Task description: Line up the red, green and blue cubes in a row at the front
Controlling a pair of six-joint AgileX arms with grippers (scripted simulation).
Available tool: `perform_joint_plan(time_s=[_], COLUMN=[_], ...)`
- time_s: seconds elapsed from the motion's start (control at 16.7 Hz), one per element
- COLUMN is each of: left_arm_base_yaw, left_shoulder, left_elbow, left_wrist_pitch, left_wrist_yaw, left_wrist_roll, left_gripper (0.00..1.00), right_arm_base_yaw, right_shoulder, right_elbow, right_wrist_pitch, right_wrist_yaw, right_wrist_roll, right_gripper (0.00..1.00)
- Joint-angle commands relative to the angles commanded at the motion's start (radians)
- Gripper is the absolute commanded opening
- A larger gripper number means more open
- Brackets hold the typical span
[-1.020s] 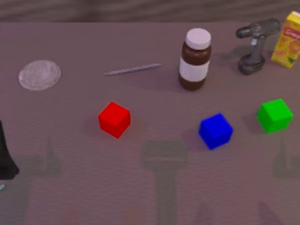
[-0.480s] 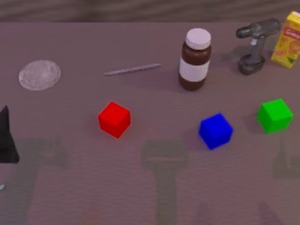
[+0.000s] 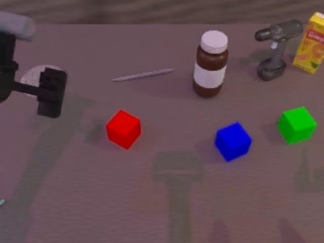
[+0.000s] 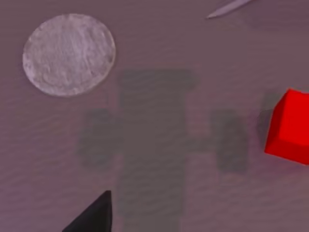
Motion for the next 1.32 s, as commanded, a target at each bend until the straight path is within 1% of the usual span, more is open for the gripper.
perform_joint_plan(time_s=[0.18, 0.36, 0.54, 0.72, 0.9, 1.32], left_arm_base_yaw=[-0.063, -0.119, -0.166, -0.198, -0.212, -0.210], left_shoulder=[0.348, 0.637, 0.857, 1.008, 1.081, 1.089], left_elbow=[0.261, 0.493, 0.688, 0.833, 0.902, 0.889], left_wrist_pitch=[-0.176, -0.331, -0.453, -0.533, -0.568, -0.551], left_wrist_yaw=[0.000, 0.001, 0.002, 0.002, 0.002, 0.002], left_wrist_roll=[0.020, 0.037, 0.051, 0.061, 0.065, 0.067], left_gripper=[1.00, 1.00, 1.00, 1.00, 1.00, 1.00], right_arm_base_yaw=[0.000, 0.000, 0.000, 0.000, 0.000, 0.000], right_shoulder=[0.000, 0.000, 0.000, 0.000, 0.000, 0.000], right_elbow=[0.000, 0.000, 0.000, 0.000, 0.000, 0.000], right_wrist_pitch=[0.000, 0.000, 0.000, 0.000, 0.000, 0.000], right_wrist_yaw=[0.000, 0.000, 0.000, 0.000, 0.000, 0.000], right_wrist_roll=[0.000, 0.000, 0.000, 0.000, 0.000, 0.000], right_gripper=[1.00, 1.00, 1.00, 1.00, 1.00, 1.00])
